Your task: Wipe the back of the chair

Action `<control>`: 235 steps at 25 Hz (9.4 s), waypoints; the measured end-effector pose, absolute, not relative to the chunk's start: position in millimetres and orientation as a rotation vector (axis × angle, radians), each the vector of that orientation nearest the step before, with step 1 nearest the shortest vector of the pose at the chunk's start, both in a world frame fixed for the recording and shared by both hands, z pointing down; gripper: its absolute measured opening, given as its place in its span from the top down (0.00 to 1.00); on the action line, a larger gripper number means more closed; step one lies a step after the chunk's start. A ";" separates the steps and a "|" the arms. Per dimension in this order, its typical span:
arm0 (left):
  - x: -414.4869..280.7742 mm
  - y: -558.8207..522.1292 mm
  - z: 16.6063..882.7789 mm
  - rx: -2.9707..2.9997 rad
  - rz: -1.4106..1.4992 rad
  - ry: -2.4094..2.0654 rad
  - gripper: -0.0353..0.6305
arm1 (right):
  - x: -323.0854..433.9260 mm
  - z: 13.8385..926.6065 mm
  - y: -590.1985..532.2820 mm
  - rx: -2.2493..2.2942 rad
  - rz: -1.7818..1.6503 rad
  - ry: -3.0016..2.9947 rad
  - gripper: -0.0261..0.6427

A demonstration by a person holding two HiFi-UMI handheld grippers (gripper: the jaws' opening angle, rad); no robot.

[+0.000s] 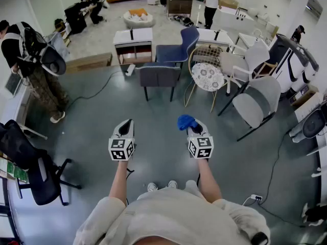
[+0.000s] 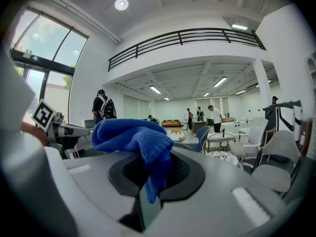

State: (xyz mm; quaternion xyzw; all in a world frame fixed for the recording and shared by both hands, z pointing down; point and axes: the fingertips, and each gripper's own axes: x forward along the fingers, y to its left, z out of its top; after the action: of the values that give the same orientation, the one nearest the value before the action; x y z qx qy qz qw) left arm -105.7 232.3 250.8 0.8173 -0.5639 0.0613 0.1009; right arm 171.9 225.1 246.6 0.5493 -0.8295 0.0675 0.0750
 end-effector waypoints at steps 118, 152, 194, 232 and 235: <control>-162.7 -321.7 747.7 2.451 0.244 -1.426 0.95 | 67.8 710.4 -305.1 1.666 0.347 -2.399 0.89; -209.6 -293.6 807.9 2.549 0.106 -1.708 0.95 | -134.0 684.6 -356.1 1.312 0.052 -2.807 0.89; -131.8 -292.2 839.3 2.693 0.188 -1.540 0.95 | 102.6 774.8 -363.9 1.790 0.194 -2.508 0.89; -188.3 -360.6 735.9 2.472 0.210 -1.433 0.95 | -85.7 685.3 -380.6 1.491 0.319 -2.587 0.89; -169.6 -362.3 738.0 2.480 0.220 -1.401 0.95 | -27.9 691.0 -382.9 1.625 0.346 -2.505 0.89</control>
State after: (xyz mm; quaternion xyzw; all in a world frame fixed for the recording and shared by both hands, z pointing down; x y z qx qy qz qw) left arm -169.6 -362.3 738.0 0.8593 -0.4854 0.0761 0.1421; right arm -27.9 -382.9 691.0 0.5393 -0.8314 0.1149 0.0681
